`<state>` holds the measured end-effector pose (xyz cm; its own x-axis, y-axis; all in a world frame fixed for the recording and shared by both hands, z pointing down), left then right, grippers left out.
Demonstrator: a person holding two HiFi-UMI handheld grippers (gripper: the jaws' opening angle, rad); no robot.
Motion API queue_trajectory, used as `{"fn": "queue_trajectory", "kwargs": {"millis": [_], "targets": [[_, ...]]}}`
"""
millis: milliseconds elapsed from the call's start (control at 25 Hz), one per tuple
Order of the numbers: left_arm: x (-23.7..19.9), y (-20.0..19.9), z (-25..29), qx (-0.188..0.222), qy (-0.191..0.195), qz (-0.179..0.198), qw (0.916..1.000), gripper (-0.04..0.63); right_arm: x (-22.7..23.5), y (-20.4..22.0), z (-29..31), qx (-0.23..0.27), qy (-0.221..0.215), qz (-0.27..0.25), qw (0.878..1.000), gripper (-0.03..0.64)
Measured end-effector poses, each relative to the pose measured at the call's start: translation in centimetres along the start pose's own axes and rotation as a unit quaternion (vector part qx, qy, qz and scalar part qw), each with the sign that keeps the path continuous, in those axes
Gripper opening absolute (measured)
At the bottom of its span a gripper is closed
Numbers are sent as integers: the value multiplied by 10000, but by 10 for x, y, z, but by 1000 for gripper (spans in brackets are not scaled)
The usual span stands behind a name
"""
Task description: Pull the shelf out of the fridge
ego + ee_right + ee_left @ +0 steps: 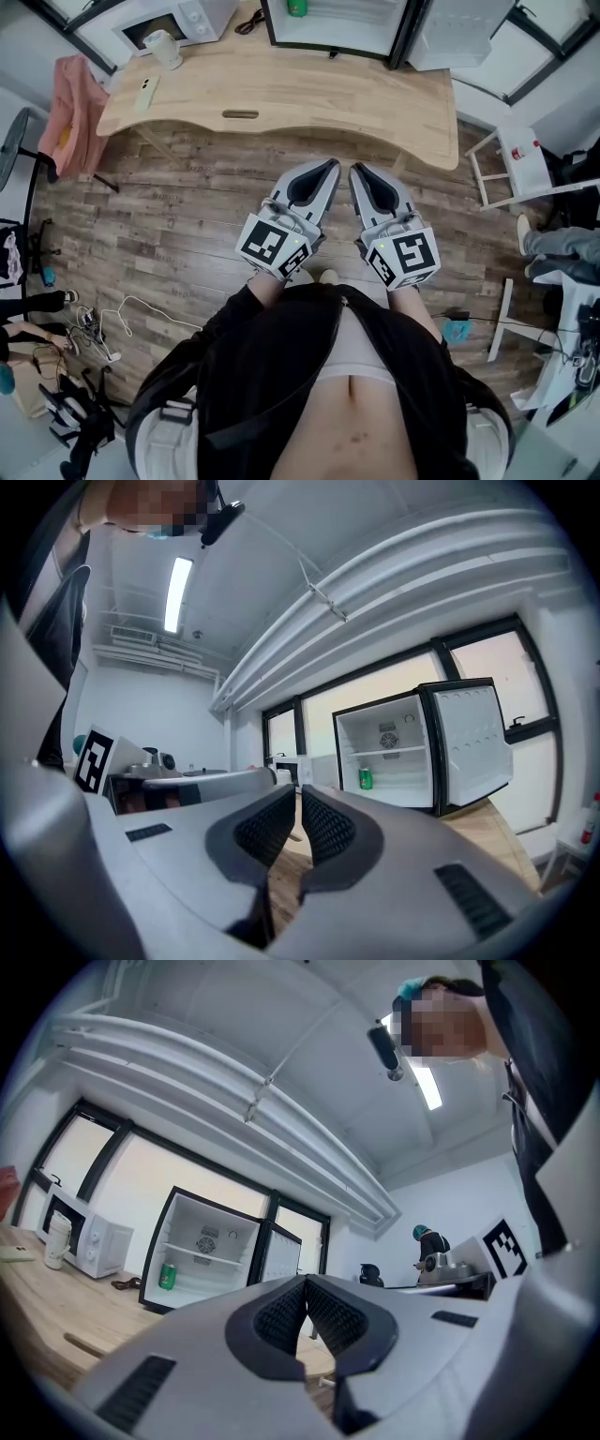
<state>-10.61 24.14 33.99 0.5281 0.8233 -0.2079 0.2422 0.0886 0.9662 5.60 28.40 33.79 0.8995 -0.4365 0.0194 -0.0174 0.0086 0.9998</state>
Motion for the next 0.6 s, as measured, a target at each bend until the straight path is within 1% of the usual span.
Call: {"fn": "queue_trajectory", "kwargs": {"millis": [160, 320, 480, 600], "targets": [[6, 5, 3, 4, -178, -56, 9998, 6, 11, 5, -4, -26, -92, 61, 9999, 41], [-5, 4, 4, 48, -256, -25, 9997, 6, 12, 5, 7, 35, -217, 69, 9997, 41], [-22, 5, 16, 88, -220, -14, 9997, 6, 19, 6, 23, 106, -272, 29, 9996, 40], [-43, 3, 32, 75, -138, 7, 9999, 6, 28, 6, 45, 137, -235, -3, 9996, 38]]}}
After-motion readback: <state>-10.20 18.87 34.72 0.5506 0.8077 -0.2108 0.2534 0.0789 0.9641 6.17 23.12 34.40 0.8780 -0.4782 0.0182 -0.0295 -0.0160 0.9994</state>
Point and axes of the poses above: the fingertips, and each gripper's own axes: z forward along the fingers, x to its right, y out of its underside, the point moved 10 cm from there along -z, backward along the fingers, and after that the axes turned 3 degrees about -z, right-handed, at the moved point
